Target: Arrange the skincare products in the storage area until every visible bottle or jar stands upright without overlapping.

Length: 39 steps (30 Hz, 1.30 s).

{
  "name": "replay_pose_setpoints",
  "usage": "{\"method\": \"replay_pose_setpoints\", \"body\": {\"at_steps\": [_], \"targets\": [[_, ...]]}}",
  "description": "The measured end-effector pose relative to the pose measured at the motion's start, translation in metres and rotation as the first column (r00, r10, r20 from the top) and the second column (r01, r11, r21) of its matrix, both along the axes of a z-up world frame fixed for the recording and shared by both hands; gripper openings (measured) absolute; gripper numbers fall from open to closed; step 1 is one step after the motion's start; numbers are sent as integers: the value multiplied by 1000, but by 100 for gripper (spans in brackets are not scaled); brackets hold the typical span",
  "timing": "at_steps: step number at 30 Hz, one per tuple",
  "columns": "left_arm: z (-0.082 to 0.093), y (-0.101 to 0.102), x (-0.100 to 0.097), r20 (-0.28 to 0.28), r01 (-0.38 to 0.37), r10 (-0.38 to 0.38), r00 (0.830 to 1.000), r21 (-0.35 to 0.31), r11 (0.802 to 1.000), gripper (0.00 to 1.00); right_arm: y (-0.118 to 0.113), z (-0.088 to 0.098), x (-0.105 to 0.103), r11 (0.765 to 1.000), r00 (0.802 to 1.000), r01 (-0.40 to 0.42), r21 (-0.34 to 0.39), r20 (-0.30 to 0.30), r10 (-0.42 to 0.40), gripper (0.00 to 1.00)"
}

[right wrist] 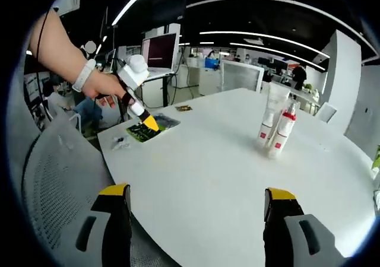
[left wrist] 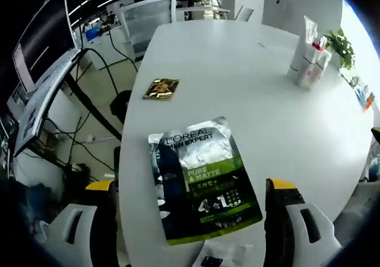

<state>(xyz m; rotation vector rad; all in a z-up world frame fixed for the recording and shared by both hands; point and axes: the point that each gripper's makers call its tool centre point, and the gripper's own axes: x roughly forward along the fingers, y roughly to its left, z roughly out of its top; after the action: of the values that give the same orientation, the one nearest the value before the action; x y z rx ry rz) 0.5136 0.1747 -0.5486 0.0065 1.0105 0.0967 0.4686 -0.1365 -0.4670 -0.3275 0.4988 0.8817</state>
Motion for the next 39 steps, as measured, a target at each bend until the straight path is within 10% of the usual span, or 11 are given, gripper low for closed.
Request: {"method": "replay_pose_setpoints", "body": {"at_steps": [14,39], "targets": [[-27,4,-5,-54,-52,52,997,0,999,100,1,-4,-4,1000,1000,-25,-18,-11,24,89],[-27,4,-9,28,-125,127,991,-68,990,99,3,-14,-12,995,996,-79,-64,-34,77,81]]}}
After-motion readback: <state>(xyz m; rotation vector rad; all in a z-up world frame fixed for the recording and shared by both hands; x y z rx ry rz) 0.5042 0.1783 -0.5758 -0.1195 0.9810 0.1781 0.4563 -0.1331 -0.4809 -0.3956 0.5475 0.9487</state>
